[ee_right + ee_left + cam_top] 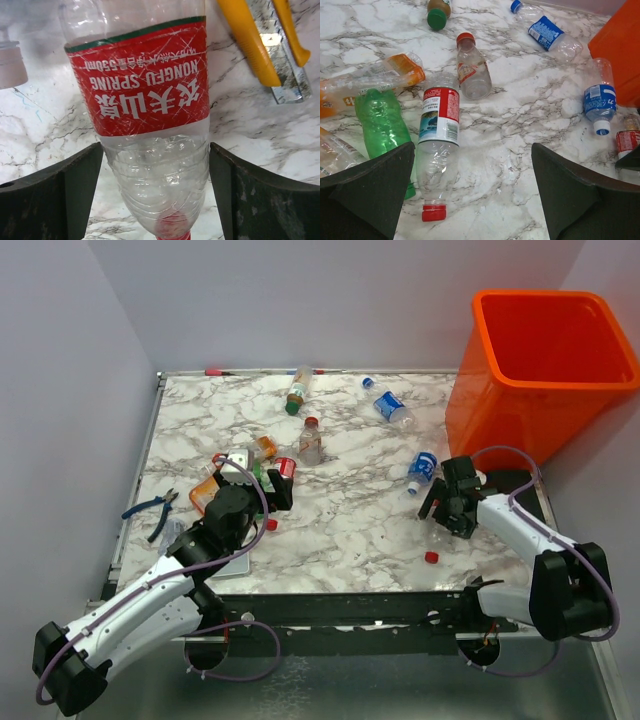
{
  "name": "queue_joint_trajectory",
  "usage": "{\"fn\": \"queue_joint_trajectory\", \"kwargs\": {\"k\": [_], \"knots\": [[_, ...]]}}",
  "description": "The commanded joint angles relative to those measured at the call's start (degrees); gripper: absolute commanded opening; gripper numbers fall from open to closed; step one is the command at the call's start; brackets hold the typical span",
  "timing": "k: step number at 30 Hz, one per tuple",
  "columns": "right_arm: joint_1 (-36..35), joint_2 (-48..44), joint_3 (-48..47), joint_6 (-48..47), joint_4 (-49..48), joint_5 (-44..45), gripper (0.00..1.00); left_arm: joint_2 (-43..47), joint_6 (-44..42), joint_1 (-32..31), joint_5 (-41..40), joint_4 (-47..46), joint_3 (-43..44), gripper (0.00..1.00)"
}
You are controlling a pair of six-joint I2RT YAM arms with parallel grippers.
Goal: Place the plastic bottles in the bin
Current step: Pick up the plastic bottle at the center of the board.
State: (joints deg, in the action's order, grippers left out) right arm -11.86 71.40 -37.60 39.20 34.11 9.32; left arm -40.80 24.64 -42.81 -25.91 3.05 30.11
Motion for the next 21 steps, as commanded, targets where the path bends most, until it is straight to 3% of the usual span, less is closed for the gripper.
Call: {"fn": "queue_joint_trajectory", "kwargs": {"k": [1,8,12,16,19,21], "knots": [[0.3,0.7,1.0,0.9,-1.9,-3.5,0.85,1.1,0.5,0.2,1.2,0.8,1.2,0.99],[-0.7,-11.6,-3.3,0.7,4.1,-6.5,0.58,3.0,0.0,0.1,2.4,0.2,0.9,0.99],[-3.8,-21.5,-8.9,0.6,3.7,-13.8,0.52,5.0,-0.2,0.1,7.0,-3.4,0.1,0.99],[-5.7,-29.4,-8.2,2.4,-9.6,-24.9,0.49,6.2,1.0,0.1,23.4,-14.4,-1.1,0.99],[-6.1,-32.1,-5.1,6.8,-24.1,-31.2,0.49,3.7,6.5,0.1,39.6,-26.5,-2.2,0.99],[-6.4,-32.5,-2.8,10.2,-35.0,-32.8,0.49,0.7,9.7,0.2,46.3,-33.5,-2.3,0.99]]}}
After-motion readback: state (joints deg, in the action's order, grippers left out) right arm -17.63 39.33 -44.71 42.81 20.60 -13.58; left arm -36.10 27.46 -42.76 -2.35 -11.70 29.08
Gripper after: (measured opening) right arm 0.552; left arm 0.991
